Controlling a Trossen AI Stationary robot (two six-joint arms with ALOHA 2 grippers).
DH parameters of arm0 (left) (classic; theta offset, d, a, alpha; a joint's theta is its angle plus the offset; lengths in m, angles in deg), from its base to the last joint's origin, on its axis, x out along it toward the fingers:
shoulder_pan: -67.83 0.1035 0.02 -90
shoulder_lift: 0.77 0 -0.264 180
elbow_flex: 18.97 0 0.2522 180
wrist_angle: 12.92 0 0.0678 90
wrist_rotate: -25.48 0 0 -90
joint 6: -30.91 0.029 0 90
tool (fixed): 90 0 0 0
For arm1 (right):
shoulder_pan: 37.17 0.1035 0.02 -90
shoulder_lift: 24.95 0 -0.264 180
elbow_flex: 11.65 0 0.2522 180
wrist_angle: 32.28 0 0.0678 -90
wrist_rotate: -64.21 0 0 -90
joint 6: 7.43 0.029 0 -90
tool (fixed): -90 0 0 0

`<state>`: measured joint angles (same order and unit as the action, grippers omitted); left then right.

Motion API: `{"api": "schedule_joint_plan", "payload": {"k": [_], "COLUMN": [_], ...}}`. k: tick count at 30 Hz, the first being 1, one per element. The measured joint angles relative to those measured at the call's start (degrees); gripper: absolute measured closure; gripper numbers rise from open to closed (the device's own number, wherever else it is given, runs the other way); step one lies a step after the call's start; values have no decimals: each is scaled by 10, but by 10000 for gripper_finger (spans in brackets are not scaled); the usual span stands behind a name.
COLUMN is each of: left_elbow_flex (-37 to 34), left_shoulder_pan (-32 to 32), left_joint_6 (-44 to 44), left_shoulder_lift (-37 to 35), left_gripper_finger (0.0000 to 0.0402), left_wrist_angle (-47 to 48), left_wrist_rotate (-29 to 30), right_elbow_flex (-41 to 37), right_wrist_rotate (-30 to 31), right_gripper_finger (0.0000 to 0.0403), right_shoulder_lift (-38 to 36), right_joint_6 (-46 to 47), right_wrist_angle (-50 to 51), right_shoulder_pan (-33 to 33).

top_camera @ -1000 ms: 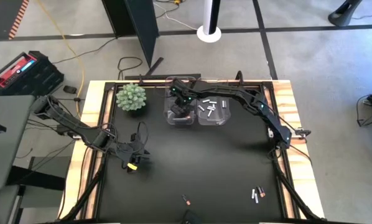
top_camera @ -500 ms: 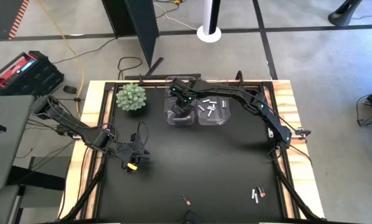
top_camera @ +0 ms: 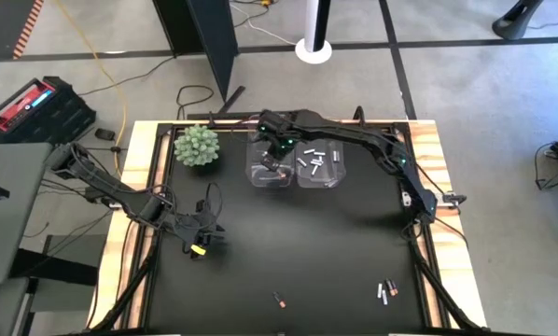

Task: Sort batteries
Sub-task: Put the large black battery into the left transparent bin

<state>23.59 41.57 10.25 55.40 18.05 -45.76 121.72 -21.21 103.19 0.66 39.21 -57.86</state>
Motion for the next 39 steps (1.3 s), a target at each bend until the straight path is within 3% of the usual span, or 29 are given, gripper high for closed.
{"api": "schedule_joint_plan", "payload": {"k": [6, 13, 20, 25, 33, 39], "left_elbow_flex": [0, 0, 0, 0, 0, 0], "left_shoulder_pan": [0, 0, 0, 0, 0, 0], "left_joint_6": [0, 0, -1, -10, -25, -17], "left_shoulder_lift": [0, 0, 0, 0, 2, 2], "left_gripper_finger": [303, 303, 303, 303, 301, 272], "left_wrist_angle": [0, -2, -3, -4, -1, 0], "left_wrist_rotate": [0, 0, 0, 0, 4, 5], "right_elbow_flex": [-36, -171, -326, -392, -422, -422], "right_wrist_rotate": [0, 33, 121, 190, 282, 290], "right_gripper_finger": [288, 288, 288, 288, 288, 288], "right_shoulder_lift": [-79, -202, -336, -398, -401, -350], "right_joint_6": [40, 137, 321, 480, 719, 830], "right_wrist_angle": [4, -21, -52, -49, -54, -59], "right_shoulder_pan": [16, 73, 192, 300, 454, 528]}}
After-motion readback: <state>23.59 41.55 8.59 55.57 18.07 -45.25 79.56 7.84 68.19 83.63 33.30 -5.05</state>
